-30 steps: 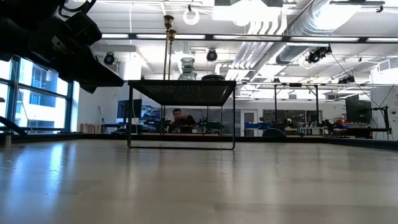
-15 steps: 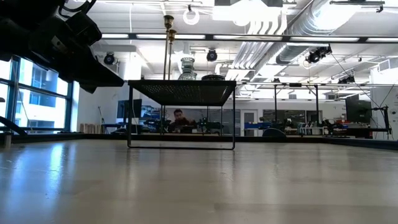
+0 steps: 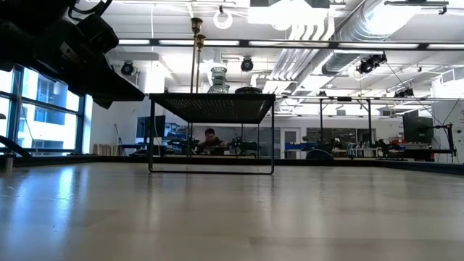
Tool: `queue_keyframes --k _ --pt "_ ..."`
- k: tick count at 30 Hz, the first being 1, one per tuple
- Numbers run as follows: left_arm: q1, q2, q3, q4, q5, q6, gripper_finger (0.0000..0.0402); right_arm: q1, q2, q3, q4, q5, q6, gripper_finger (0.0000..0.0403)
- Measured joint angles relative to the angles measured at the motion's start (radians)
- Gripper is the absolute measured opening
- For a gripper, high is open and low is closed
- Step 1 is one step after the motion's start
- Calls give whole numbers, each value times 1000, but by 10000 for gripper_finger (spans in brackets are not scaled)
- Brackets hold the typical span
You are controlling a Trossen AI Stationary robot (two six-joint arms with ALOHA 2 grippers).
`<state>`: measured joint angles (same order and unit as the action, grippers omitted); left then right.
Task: Pick & Place candle stick holders
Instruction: Put the gold candle holder on the shelf
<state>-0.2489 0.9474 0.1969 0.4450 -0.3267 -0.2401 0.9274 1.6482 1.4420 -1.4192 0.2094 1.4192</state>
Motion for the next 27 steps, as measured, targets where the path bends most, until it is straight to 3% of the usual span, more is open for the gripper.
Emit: queue_keyframes --k 6,11,15,20,27 --pt "0 0 0 1 0 0 2 -34 1 70 -14 -1 -52 139" --pt "0 0 0 1 -6 0 2 -117 1 190 27 102 -194 149" --pt "0 0 0 1 -6 0 2 -245 35 248 154 121 -447 138" --pt "0 0 0 1 -9 0 2 -431 184 326 316 27 -833 143" --pt "0 0 0 1 -9 0 2 -626 422 598 316 -32 -1173 147"
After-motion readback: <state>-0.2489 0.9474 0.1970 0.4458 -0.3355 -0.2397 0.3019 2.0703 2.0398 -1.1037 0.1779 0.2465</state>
